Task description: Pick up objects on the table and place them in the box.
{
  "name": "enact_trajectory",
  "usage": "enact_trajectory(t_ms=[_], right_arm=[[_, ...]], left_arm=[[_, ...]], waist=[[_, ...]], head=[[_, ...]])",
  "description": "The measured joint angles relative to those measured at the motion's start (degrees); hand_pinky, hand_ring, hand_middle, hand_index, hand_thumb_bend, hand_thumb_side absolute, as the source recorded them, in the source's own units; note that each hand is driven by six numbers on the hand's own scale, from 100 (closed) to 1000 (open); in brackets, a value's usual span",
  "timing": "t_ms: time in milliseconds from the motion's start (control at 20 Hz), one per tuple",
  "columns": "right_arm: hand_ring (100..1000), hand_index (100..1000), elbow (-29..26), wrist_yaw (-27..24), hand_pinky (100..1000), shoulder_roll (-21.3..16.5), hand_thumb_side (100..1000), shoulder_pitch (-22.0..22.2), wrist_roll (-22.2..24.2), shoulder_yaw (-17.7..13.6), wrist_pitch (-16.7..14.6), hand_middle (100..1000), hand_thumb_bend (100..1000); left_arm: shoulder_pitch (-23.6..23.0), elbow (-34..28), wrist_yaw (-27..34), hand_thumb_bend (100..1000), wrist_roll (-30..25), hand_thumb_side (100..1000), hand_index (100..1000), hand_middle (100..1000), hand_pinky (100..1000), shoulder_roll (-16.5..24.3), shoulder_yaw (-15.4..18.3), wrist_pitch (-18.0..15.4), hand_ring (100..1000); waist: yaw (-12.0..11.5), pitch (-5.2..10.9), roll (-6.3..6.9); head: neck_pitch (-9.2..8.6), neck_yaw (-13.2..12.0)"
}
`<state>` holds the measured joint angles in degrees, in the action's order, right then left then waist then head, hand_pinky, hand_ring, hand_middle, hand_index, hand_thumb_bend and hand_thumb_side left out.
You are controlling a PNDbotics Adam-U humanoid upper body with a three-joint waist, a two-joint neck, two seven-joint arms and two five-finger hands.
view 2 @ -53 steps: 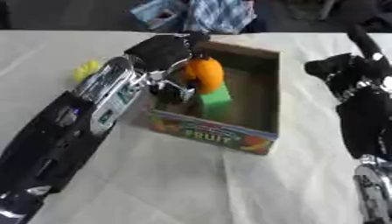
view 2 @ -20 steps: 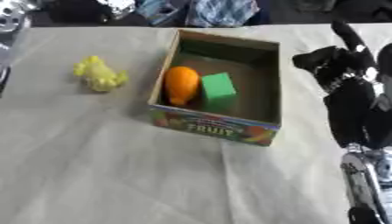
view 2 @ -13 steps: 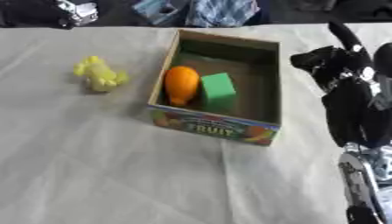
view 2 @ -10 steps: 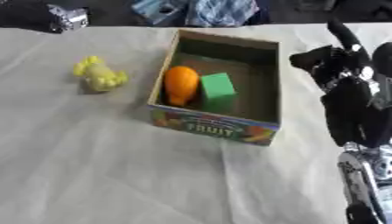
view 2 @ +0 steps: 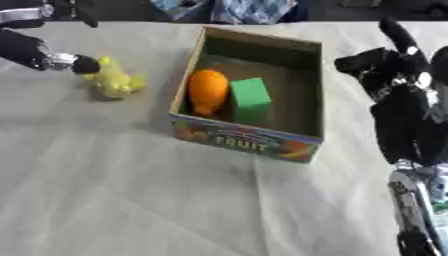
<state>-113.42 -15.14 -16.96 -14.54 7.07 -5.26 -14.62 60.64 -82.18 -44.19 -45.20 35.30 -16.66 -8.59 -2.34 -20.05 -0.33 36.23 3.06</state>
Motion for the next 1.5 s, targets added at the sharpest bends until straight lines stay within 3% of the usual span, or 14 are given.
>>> enact_trajectory(t_ms=[50,100,150,450,900,1500], right_arm=[[715,971,0.0,0.09,798,0.0,1000,0.0,0.01,0.0,0.01,579,357],[715,971,0.0,0.16,798,0.0,1000,0.01,0.02,0.0,0.01,578,359],[715,971,0.0,0.22,798,0.0,1000,0.01,0.03,0.0,0.03,578,360],[715,972,0.0,0.42,798,0.0,1000,0.01,0.14,0.0,0.15,578,362],[714,973,0.0,0.42,798,0.0,1000,-0.01,0.41,0.01,0.43,577,366],[713,975,0.0,0.42,798,0.03,1000,-0.09,0.8,0.03,0.8,576,365]], left_arm=[[0.02,0.58,-0.82,713,-0.3,930,896,1000,836,0.0,0.0,-0.6,904],[0.03,1.15,-1.48,663,-0.58,820,894,1000,823,-0.01,0.0,-1.2,895],[0.07,1.72,-1.98,647,-0.86,777,893,1000,821,-0.02,0.0,-1.79,894],[0.47,3.74,-4.12,603,-2.41,670,909,1000,791,-0.48,-0.04,-4.22,878],[0.93,4.48,-6.46,396,-2.05,388,922,1000,675,-1.89,-0.47,-5.73,822],[1.5,8.33,-9.73,389,2.02,403,915,1000,638,-3.72,-0.31,-4.06,802]], waist=[[0.01,-0.09,0.03],[0.04,-0.12,0.05],[0.06,-0.12,0.05],[0.21,-0.14,0.1],[0.38,-0.14,0.26],[0.8,-0.63,0.45]], head=[[-0.01,-0.1],[-0.01,-0.17],[-0.03,-0.21],[-0.09,-0.4],[-0.14,-0.41],[-0.61,-0.53]])
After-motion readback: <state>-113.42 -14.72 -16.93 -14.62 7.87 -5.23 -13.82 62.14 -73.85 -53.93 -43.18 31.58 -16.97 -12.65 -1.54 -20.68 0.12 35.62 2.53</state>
